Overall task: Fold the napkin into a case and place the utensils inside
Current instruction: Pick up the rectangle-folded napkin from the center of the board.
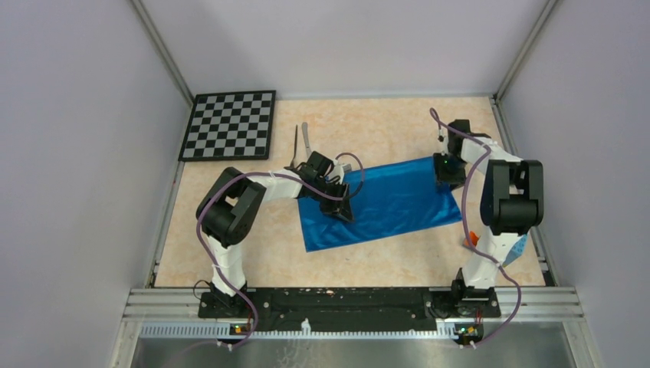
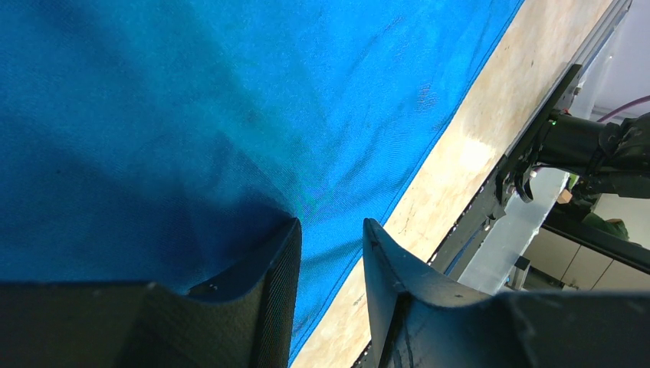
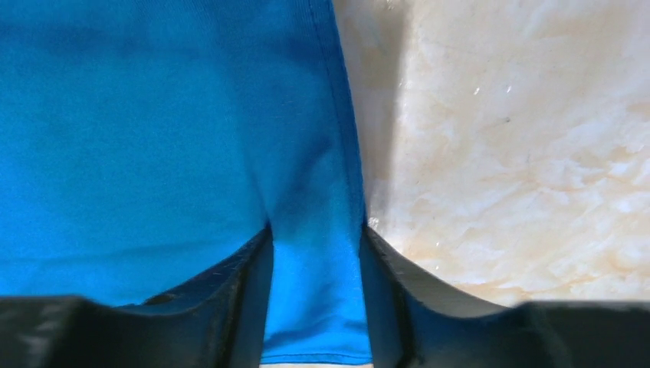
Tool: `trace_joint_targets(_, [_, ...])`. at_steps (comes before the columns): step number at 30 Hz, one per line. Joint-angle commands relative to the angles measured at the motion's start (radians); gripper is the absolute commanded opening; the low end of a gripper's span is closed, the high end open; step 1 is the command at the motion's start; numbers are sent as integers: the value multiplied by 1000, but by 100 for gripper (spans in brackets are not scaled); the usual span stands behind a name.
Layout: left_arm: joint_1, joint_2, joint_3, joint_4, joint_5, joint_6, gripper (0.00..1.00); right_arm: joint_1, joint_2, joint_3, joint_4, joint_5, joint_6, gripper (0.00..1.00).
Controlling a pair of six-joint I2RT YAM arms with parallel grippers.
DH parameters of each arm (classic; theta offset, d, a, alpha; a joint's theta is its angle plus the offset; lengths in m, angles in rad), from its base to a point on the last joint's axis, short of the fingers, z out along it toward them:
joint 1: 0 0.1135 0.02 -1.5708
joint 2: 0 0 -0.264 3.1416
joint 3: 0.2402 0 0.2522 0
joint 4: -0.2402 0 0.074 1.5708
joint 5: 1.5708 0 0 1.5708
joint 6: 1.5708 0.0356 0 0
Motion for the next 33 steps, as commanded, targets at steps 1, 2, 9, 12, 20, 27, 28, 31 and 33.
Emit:
trace_joint_targets(1, [4,38,-40,-51,-109,37,43,10,85,-30,76,37,8,39])
trace_joint_targets(2, [5,38,-41,-51,-109,37,43,9,81,-34,83,54,8,35])
trace_joint_targets(9, [5,39,-46,-42,-105,29,43,34,57,-33,106,118,8,2])
trace_joint_targets(12, [5,40,-46,-34,-99,21,43,34,29,-25,112,148,4,0])
trace_joint_targets(20, [-16,114,-8,89,-6,-99,44,-18,-41,-23,149,204,-18,0])
trace_joint_targets(27, [-101,224,151,156,8,-219,44,-62,-113,-11,180,227,-78,0])
trace_joint_targets(28, [-108,236,175,156,7,-233,45,-58,-125,-12,180,235,-79,0])
trace_joint_targets(31, [-117,200,192,153,-29,-238,51,-28,-182,-32,192,264,-65,0])
trace_joint_targets(33, [-117,151,170,153,-37,-232,55,-7,-226,-48,191,274,-49,0])
